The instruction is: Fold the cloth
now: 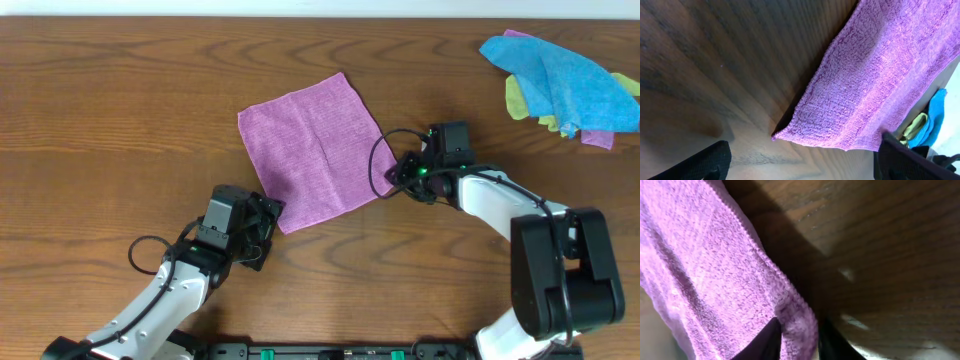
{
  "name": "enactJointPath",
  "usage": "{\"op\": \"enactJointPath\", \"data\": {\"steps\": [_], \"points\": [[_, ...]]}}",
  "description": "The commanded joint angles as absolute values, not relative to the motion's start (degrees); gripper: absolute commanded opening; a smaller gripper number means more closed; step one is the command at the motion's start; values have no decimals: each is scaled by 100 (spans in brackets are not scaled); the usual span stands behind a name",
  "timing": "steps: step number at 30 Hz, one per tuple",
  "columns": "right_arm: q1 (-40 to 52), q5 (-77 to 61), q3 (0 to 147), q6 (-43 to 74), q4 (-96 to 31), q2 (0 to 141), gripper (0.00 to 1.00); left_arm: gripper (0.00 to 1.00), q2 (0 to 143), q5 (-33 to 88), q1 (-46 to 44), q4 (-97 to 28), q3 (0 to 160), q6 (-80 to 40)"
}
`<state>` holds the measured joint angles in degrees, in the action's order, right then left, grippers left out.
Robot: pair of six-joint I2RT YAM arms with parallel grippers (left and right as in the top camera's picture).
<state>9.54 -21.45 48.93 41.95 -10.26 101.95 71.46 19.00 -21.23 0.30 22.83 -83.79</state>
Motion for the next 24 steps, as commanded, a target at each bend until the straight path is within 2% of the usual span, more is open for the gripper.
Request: {"op": "enactJointPath", "data": {"steps": [1,3,4,9,17,21,24], "points": [[945,-2206,4851,4219,-1000,10276,9,95,7113,1761,-2147,30,2261,-8379],[945,-2206,4851,4219,-1002,10276,2,95,7126,1686,-2147,30,2261,-8377],[945,-2206,4851,4219,-1002,10276,1,95,7157,1649,-2147,30,2261,-8379],[945,-2206,4851,4219,-1000,10276,1,95,7500,1656,-2147,180,2261,-8379],[945,-2213,4851,4219,-1002,10276,1,95,8364,1918,-2200,1315,2261,-8414],[943,-2255,4851,4219,-1002,10276,1,95,8602,2001,-2320,1402,2261,-8536],[945,-2255,4851,4219,-1002,10276,1,100,8650,2043,-2425,1402,2261,-8532]]}}
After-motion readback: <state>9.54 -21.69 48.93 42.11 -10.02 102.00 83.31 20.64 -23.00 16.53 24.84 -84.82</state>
